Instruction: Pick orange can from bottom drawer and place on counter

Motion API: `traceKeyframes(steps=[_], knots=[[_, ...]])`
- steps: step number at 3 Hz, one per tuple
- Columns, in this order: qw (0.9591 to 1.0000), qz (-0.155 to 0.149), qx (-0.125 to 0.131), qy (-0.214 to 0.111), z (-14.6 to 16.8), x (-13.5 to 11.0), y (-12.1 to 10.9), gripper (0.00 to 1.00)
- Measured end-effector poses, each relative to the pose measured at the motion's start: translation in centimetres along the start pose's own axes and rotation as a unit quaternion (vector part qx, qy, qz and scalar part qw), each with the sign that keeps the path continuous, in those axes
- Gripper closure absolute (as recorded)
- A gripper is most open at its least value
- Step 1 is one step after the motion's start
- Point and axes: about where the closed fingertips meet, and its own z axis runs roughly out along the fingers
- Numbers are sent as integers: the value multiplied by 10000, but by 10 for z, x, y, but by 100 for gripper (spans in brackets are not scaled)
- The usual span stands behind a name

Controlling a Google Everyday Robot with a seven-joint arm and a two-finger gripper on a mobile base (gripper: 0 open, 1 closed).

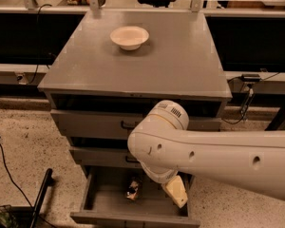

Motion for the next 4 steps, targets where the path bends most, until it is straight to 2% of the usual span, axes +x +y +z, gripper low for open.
traceKeyframes(steps=[1, 2, 3, 4], knots=[[9996, -279, -87, -20, 51, 6, 15, 0], [9981, -536, 34, -304, 134, -6, 22, 0], [9950, -726, 370, -572, 171, -22, 7, 0], [9949, -737, 386, -569, 172, -22, 7, 0]])
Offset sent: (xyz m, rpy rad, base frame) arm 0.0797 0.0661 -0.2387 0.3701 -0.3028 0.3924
